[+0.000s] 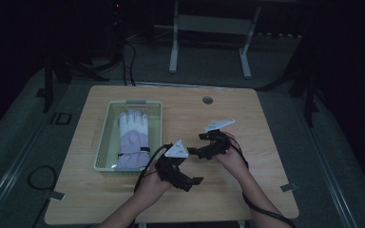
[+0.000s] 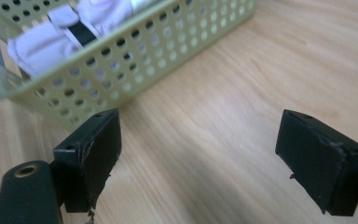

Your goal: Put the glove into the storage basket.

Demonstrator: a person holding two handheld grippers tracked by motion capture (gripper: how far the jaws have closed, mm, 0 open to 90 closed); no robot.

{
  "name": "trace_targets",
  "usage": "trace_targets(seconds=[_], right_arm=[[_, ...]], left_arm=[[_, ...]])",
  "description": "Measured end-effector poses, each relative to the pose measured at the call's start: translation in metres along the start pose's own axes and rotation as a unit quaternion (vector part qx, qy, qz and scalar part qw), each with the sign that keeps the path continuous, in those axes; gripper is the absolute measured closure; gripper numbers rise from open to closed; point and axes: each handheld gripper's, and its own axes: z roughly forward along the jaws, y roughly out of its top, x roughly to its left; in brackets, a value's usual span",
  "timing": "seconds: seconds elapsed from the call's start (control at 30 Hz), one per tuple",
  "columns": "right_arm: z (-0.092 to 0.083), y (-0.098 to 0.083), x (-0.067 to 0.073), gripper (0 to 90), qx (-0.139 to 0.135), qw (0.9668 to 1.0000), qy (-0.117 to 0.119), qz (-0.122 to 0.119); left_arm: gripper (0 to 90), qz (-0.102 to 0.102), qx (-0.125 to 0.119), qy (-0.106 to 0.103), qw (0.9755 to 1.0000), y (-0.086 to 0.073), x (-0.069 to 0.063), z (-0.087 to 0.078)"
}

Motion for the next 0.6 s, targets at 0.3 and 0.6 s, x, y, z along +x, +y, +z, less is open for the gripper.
trace_targets(seconds=[0.3, 0.6], right_arm=[[-0.011, -0.031, -0.009, 14.3, -0.008, 0.9999, 0.001, -0.010], [-0.022, -0.056, -0.016, 13.9, -0.008, 0.9995, -0.021, -0.023]], left_arm=[[1.3, 0.011, -0.011, -0.044, 0.9989, -0.015, -0.010, 0.028], [1.3, 0.021, 0.008, -0.057, 0.9981, -0.026, -0.018, 0.052]])
